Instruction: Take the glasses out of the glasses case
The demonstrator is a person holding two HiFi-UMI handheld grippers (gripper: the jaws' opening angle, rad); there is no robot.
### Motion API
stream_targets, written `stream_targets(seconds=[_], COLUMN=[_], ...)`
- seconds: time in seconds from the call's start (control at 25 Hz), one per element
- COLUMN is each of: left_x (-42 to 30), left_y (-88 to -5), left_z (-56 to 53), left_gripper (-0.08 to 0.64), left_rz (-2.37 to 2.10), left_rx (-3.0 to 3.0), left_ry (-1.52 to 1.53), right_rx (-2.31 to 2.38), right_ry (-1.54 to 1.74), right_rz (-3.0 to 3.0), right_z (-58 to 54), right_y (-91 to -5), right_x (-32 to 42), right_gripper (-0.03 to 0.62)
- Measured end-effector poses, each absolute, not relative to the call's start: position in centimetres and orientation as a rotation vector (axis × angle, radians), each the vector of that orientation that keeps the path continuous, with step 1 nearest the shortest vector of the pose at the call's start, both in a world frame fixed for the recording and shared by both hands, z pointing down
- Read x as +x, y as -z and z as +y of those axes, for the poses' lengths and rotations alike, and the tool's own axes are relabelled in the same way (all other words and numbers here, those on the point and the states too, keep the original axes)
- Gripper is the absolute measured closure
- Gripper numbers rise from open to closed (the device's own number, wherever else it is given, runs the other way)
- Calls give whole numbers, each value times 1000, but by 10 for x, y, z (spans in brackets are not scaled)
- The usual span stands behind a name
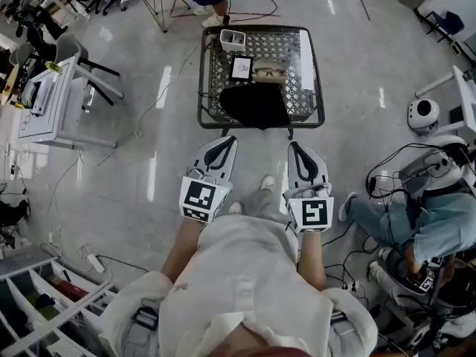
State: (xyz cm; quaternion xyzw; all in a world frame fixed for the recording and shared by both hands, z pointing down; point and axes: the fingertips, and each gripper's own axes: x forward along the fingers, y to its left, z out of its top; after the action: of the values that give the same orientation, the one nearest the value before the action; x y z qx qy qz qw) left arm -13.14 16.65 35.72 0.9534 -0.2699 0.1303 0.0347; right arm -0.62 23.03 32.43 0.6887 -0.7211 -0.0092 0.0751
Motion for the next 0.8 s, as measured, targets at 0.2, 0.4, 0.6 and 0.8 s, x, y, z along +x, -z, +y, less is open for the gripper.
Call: stream_targets(seconds=[0.2, 0.4, 0.6, 0.8], left_x=[-88, -61, -39, -28], left_y=[-349, -342, -341, -349], left_z=[147, 133, 124, 114], left_gripper=[546, 546, 546, 546], left_rz=[-886, -950, -1006, -1034], left_rx=[2936, 2918, 2901, 2883], left_ry=[-397, -400, -422, -449], right_rx=[2041, 2004, 1988, 1968], right_ry=[9, 15, -28, -41], right_rz=[-2202, -2264, -2303, -2329], right_z=[207, 185, 168, 154], right_y=[-328, -321, -328, -336], right_x=[38, 66, 90, 103], right_gripper=[586, 586, 586, 586])
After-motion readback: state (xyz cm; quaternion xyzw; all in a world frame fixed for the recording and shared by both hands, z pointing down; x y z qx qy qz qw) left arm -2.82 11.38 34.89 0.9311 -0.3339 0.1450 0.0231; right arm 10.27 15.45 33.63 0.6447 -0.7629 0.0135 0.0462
